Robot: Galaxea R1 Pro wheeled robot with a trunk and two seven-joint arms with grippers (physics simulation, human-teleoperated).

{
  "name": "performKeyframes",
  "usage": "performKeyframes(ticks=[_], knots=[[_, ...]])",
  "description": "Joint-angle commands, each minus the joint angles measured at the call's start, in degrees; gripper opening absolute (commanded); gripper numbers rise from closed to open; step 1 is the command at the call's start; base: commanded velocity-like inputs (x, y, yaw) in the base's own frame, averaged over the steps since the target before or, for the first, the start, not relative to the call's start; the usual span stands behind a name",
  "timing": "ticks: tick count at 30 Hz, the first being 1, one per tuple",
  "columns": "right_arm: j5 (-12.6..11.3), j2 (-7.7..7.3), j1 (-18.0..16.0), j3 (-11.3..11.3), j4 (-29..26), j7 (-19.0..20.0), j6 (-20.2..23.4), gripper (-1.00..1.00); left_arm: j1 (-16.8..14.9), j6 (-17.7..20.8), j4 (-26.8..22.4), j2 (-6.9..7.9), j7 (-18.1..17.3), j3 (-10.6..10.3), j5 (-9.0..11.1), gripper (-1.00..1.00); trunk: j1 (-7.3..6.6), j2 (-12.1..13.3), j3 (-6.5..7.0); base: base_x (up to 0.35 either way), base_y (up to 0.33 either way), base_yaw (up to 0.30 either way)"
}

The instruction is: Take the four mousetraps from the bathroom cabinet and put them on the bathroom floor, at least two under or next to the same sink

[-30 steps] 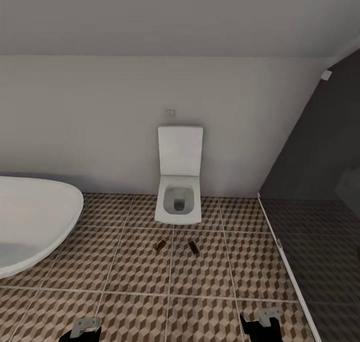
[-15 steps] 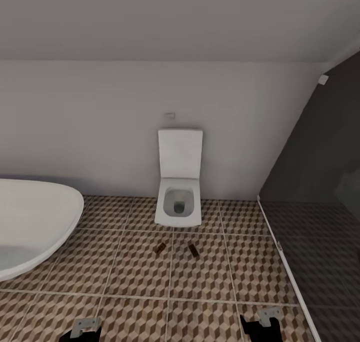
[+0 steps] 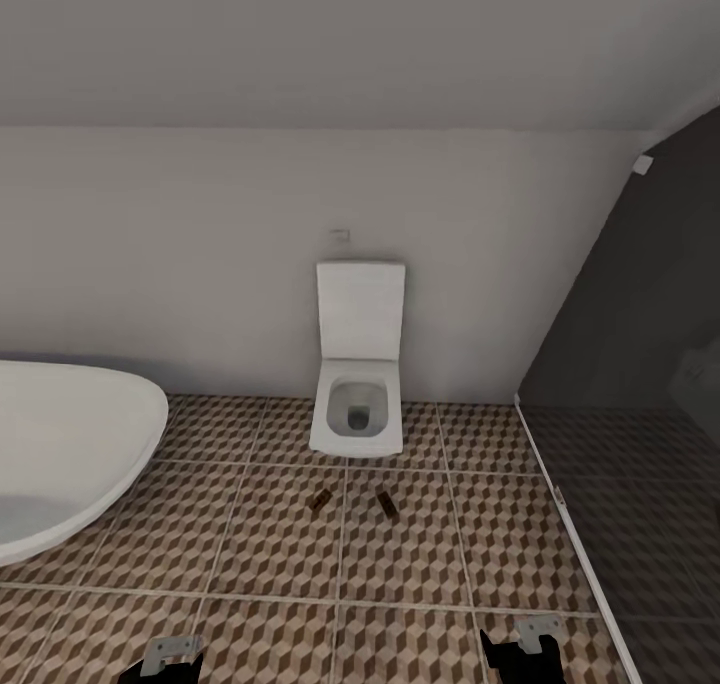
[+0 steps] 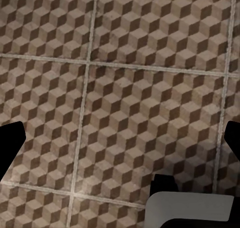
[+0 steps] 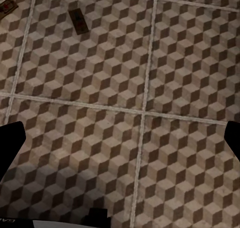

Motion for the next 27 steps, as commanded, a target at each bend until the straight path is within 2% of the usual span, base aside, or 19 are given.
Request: performKeyframes(ticks=[1,10,27], knots=[[0.4,0.02,-0.1,-0.5,0.0,0.4,-0.2,1.00,-0.1,-0.3,0.2,-0.01,-0.2,-0.5,0.5,1.00,0.03,-0.1,-0.09,0.000,0.000,0.000],[0.4,0.02,0.0,-0.4,0.1,0.4,-0.2,1.00,-0.1,-0.3,0.2,-0.04,-0.2,-0.5,0.5,1.00,0.03,-0.1,0.06,0.000,0.000,0.000],[0.3,0.02,0.0,-0.5,0.5,0.4,-0.1,1.00,0.5,-0.1,0.5,-0.02,-0.2,-0.5,0.5,1.00,0.03,-0.1,1.13,0.000,0.000,0.000]])
